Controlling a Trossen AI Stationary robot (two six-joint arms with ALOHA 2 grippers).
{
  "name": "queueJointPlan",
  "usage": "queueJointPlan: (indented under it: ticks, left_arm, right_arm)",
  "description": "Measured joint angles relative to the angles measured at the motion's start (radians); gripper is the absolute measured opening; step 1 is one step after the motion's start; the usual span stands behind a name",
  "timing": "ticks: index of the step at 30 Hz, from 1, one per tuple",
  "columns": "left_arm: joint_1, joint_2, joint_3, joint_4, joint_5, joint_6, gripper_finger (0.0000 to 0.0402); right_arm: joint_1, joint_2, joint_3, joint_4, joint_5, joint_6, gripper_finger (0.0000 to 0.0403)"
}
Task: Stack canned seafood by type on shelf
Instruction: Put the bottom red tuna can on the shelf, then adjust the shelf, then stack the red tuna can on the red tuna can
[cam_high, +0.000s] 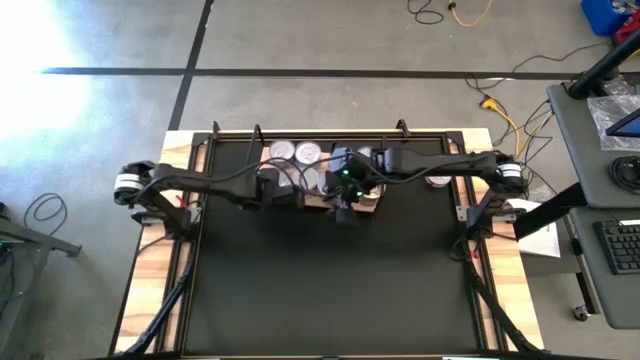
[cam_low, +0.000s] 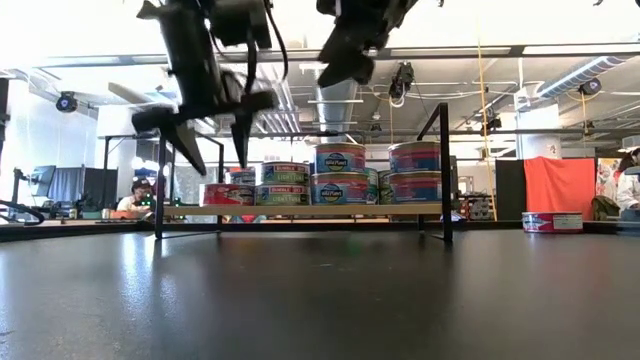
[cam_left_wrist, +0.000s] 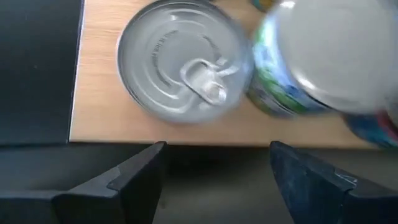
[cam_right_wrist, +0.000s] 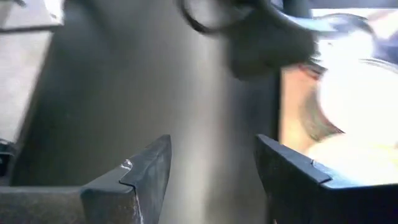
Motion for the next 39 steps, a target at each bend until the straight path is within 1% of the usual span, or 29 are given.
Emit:
queueJointPlan:
  ticks: [3,6,9,11,13,15,17,19,22,24,25,27,29,34,37,39]
  left_arm:
    - [-0.049,-0.030,0.043,-0.065,-0.014,0.001,0.0268]
    - [-0.099,-0.054,0.097,-0.133,-0.060,0.020,0.0268]
    - [-0.130,-0.069,0.184,-0.237,-0.120,0.050,0.0268]
    - [-0.128,-0.076,0.268,-0.311,-0.141,0.127,0.0267]
    - [-0.105,-0.081,0.377,-0.370,-0.162,0.242,0.0264]
    - [-0.071,-0.083,0.494,-0.444,-0.210,0.355,0.0258]
    - [-0.016,-0.083,0.607,-0.528,-0.238,0.468,0.0251]
    - [0.067,-0.083,0.707,-0.621,-0.229,0.544,0.0244]
    - [0.229,-0.083,0.811,-0.728,-0.124,0.641,0.0237]
    - [0.344,-0.096,0.838,-0.710,-0.042,0.733,0.0236]
    - [0.397,-0.101,0.848,-0.707,-0.003,0.773,0.0236]
    - [0.502,-0.106,0.869,-0.695,0.026,0.845,0.0237]
    - [0.599,-0.106,0.873,-0.711,0.024,0.903,0.0239]
    - [0.816,-0.090,0.849,-0.716,0.054,0.996,0.0244]
    - [0.894,-0.072,0.786,-0.713,0.071,1.019,0.0243]
    - [0.918,-0.063,0.723,-0.714,0.125,1.041,0.0237]
  right_arm:
    - [0.001,-0.061,0.000,-0.099,0.115,-0.036,0.0219]
    - [-0.001,-0.126,0.000,-0.223,0.211,-0.043,0.0219]
    - [0.000,-0.198,-0.004,-0.327,0.290,-0.011,0.0219]
    - [0.000,-0.251,-0.015,-0.367,0.325,0.043,0.0219]
    - [-0.001,-0.300,-0.037,-0.370,0.332,0.104,0.0219]
    - [-0.001,-0.334,-0.062,-0.353,0.334,0.173,0.0219]
    - [-0.001,-0.355,-0.093,-0.322,0.334,0.254,0.0219]
    - [-0.001,-0.362,-0.123,-0.301,0.343,0.373,0.0219]
    - [0.004,-0.344,-0.156,-0.305,0.409,0.652,0.0219]
    - [0.011,-0.329,-0.178,-0.307,0.440,0.817,0.0219]
    - [0.014,-0.321,-0.182,-0.311,0.457,0.868,0.0219]
    - [0.018,-0.311,-0.184,-0.324,0.492,0.941,0.0219]
    - [0.018,-0.310,-0.183,-0.369,0.501,0.974,0.0219]
    - [0.010,-0.319,-0.178,-0.480,0.506,0.964,0.0219]
    - [0.008,-0.331,-0.178,-0.503,0.507,0.963,0.0219]
    - [0.008,-0.333,-0.178,-0.501,0.507,0.963,0.0219]
